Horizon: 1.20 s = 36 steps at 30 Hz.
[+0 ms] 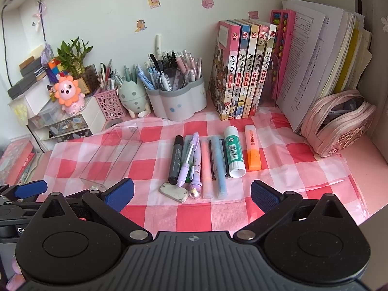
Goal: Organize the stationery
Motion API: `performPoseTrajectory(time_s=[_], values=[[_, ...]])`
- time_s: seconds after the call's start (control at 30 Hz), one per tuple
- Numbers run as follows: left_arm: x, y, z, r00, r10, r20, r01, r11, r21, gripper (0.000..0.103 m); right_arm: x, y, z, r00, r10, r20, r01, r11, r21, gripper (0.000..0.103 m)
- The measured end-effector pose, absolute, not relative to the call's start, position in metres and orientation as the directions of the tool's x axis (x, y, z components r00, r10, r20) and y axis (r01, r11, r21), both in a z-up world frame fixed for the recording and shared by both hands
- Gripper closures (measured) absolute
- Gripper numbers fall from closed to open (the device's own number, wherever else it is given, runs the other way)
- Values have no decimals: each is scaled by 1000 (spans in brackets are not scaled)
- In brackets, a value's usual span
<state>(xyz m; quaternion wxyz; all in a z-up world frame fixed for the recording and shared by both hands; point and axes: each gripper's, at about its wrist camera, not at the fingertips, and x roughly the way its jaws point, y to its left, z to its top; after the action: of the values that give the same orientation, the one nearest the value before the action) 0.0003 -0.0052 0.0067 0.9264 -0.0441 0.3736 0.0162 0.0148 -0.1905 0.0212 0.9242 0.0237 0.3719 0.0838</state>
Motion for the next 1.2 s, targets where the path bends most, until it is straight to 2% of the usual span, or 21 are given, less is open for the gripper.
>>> performPoseTrajectory(time_s=[0.23,0.47,0.83,1.2], values=[[4,6,-8,733,3,-681,-70,995,-72,22,24,-197,14,714,161,-682,-122,987,106,5],[7,24,-40,773,71,-631,-103,995,-13,22,33,-202,-9,751,113,-651,-96,993,62,5],[28,35,-94,834,76,-547,-71,997,31,22,59,-222,-51,784,126,-608,-102,992,74,5],[46,45,-117,841,47,-539,-71,997,-25,23,86,-230,-68,801,171,-574,-147,985,88,5]])
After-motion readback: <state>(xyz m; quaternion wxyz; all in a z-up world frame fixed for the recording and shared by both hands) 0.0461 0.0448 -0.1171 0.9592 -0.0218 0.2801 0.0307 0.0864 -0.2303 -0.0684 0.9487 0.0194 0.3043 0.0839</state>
